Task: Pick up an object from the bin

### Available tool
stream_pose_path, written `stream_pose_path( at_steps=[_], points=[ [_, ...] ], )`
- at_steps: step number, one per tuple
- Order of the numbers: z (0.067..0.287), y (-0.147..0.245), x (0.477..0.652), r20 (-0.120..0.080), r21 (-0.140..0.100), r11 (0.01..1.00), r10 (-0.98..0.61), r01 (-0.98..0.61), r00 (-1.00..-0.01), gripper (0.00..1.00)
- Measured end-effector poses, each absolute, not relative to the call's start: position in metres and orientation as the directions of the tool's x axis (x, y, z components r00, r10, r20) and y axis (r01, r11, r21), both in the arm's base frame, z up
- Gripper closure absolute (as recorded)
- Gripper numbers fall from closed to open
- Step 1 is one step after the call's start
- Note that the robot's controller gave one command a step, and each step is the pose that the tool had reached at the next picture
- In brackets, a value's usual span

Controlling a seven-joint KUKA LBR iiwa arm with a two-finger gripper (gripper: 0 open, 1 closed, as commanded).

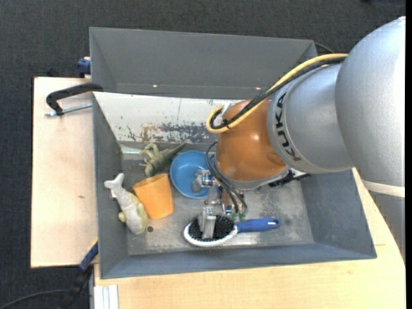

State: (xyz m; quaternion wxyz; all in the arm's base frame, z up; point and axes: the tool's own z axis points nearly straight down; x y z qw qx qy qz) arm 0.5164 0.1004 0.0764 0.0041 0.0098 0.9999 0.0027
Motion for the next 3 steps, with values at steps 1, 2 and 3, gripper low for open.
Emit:
stream_pose_path(
  at_steps=[1, 2, 3],
  points=[
    [0.080, 0.103, 0.519, -0.009, 0.005, 1.000, 0.020, 0.020, -1.000, 0.00],
    [0.083, 0.104, 0.522, -0.009, 0.004, 1.000, 0.020, 0.020, -1.000, 0.00],
    [0.072, 0.141, 0.557, -0.011, 0.006, 0.997, 0.074, 0.073, -0.997, 0.00]
  ],
)
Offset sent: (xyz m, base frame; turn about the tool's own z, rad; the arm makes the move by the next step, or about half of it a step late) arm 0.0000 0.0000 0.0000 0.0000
